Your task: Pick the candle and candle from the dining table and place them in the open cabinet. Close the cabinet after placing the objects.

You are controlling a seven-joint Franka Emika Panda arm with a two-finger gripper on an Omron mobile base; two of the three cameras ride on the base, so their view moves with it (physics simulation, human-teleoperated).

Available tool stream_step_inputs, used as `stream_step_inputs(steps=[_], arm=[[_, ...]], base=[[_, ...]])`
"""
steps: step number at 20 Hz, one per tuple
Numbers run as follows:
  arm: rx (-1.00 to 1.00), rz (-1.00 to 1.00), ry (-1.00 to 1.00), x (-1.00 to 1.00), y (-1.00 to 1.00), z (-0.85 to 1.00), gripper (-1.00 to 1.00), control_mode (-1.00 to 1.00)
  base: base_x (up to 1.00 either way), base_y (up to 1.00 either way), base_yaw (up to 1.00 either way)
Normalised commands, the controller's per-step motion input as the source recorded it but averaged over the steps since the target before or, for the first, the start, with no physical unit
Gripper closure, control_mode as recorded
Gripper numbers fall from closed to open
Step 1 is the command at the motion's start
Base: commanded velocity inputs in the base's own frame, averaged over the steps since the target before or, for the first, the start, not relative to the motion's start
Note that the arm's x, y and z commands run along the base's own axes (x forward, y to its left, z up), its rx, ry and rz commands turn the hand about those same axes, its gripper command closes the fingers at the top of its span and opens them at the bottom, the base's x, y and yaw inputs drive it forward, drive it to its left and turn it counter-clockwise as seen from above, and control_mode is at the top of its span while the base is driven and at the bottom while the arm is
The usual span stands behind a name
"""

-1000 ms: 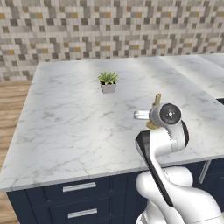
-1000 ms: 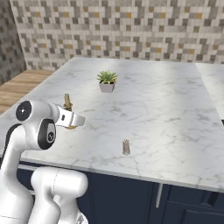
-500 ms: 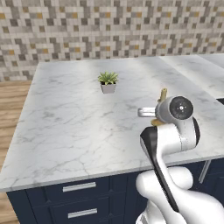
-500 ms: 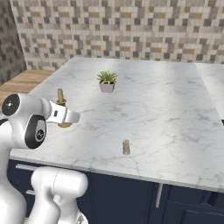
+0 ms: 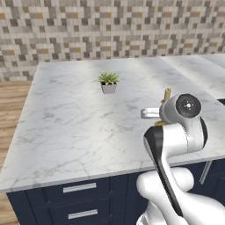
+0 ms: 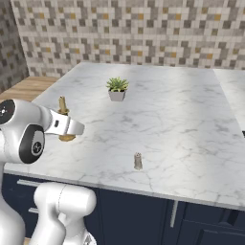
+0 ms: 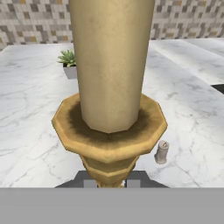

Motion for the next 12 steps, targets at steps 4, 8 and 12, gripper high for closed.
stream_step_inputs(steps=[4,8,12], arm=[[0.00,0.00,0.00,-0.09,0.00,0.00,1.00,-1.00],[0.00,0.00,0.00,0.00,0.00,0.00,1.00,1.00],[0.00,0.00,0.00,0.00,0.00,0.00,1.00,1.00]], base=[[0.00,0.00,0.00],[-0.29,0.00,-0.01],[-0.50,0.00,-0.30]])
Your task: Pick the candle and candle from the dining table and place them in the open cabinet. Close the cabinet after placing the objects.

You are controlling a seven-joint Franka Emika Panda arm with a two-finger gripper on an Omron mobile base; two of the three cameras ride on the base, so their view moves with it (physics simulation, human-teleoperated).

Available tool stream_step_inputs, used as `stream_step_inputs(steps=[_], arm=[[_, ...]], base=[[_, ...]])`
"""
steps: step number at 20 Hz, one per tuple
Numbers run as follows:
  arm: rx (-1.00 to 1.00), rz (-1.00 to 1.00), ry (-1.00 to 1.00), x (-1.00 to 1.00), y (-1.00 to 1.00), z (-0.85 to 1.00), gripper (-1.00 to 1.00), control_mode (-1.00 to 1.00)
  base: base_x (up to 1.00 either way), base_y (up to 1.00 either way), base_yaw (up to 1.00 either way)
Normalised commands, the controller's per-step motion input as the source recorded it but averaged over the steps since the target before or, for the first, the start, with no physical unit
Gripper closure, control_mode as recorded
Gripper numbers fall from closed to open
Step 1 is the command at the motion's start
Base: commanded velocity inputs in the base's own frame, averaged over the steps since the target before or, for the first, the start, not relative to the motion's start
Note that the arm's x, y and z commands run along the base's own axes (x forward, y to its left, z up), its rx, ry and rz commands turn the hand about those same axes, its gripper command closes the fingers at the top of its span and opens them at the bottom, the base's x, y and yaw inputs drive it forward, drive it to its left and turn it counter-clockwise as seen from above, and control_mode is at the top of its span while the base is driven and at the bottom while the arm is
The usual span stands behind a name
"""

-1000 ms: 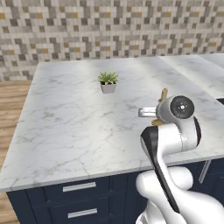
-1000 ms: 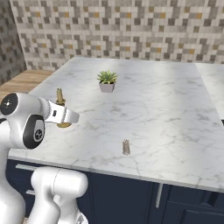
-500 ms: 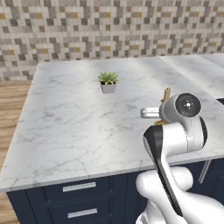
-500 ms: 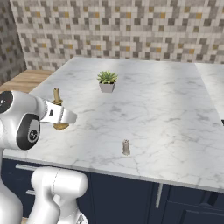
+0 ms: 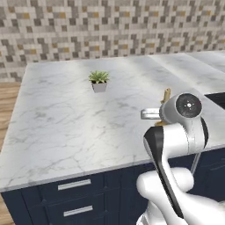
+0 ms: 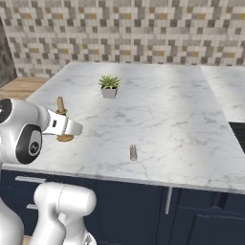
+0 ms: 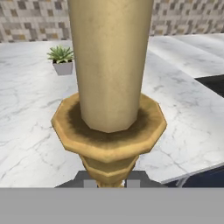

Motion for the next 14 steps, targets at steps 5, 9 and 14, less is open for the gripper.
stream_step_inputs(steps=[5,9,14], arm=[[0.00,0.00,0.00,0.00,0.00,0.00,1.00,1.00],[0.00,0.00,0.00,0.00,0.00,0.00,1.00,1.00],[0.00,0.00,0.00,0.00,0.00,0.00,1.00,1.00]], base=[[-0.49,0.00,-0.54],[-0.15,0.00,-0.69],[0.00,-0.01,-0.73]])
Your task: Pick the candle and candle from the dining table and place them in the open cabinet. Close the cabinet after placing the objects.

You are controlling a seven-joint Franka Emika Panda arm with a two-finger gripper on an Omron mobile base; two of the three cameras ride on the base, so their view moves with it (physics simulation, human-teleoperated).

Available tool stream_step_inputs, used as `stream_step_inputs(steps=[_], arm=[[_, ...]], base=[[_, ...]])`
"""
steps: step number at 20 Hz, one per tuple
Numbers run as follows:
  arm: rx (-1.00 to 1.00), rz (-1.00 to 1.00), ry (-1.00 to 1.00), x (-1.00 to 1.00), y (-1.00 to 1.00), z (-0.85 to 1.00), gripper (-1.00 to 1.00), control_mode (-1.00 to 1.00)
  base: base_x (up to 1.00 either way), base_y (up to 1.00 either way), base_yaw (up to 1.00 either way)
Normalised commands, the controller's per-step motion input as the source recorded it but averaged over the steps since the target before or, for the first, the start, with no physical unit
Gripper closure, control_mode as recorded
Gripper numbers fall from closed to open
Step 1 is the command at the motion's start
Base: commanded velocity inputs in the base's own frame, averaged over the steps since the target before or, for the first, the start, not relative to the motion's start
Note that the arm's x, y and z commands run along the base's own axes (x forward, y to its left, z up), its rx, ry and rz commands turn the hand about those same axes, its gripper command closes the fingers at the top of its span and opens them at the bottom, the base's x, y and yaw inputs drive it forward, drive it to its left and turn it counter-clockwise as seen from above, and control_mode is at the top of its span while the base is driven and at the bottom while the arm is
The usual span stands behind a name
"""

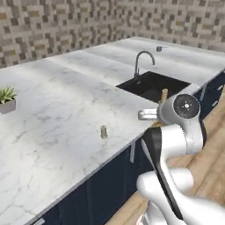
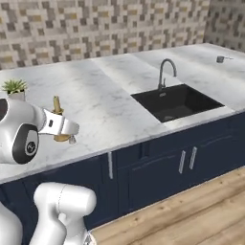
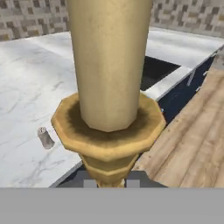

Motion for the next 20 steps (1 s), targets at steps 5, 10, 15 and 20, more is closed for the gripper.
stream_step_inputs(steps=[5,10,15,20], arm=[[0.00,0.00,0.00,0.00,0.00,0.00,1.00,1.00],[0.00,0.00,0.00,0.00,0.00,0.00,1.00,1.00],[0.00,0.00,0.00,0.00,0.00,0.00,1.00,1.00],[0.00,0.00,0.00,0.00,0.00,0.00,1.00,1.00]], base=[[0.00,-0.05,-0.73],[0.04,-0.35,-0.57],[0.09,-0.40,-0.51],[0.20,-0.41,-0.46]])
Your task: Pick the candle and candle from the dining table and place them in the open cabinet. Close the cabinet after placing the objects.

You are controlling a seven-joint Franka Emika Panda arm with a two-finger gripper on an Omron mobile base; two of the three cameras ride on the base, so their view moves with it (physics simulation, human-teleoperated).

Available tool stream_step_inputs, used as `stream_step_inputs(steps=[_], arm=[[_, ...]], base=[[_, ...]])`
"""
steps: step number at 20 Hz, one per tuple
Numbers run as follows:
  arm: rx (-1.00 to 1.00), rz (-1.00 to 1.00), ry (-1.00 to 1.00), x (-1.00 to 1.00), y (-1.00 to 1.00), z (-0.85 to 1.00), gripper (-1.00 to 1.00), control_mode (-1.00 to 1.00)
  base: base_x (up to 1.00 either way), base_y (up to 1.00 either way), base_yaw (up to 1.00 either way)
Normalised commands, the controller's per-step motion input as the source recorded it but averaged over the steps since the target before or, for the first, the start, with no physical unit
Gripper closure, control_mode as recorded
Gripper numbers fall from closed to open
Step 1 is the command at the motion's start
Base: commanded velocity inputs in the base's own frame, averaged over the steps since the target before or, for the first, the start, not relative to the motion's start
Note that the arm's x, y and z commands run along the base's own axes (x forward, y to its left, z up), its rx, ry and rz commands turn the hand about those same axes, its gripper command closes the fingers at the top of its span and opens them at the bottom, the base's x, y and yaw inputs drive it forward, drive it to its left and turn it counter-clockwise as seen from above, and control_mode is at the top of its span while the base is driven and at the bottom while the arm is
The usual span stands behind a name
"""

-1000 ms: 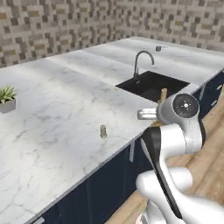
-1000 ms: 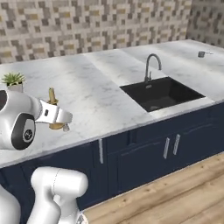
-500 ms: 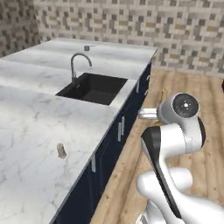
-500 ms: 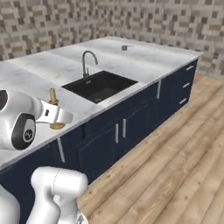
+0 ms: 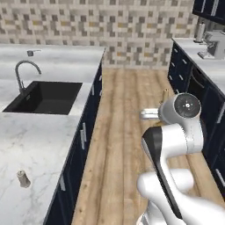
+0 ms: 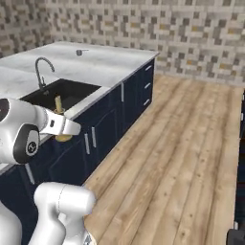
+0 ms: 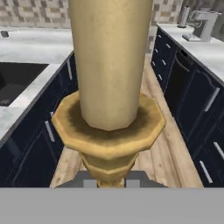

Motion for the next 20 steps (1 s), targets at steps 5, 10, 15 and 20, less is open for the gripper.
stream_step_inputs(steps=[5,10,15,20], arm=[[0.00,0.00,0.00,0.00,0.00,0.00,1.00,1.00],[0.00,0.00,0.00,0.00,0.00,0.00,1.00,1.00],[0.00,0.00,0.00,0.00,0.00,0.00,1.00,1.00],[0.00,0.00,0.00,0.00,0.00,0.00,1.00,1.00]], base=[[0.23,-0.29,-0.45],[0.10,-0.09,-0.51],[0.00,0.00,-0.70],[0.00,0.00,-0.78]])
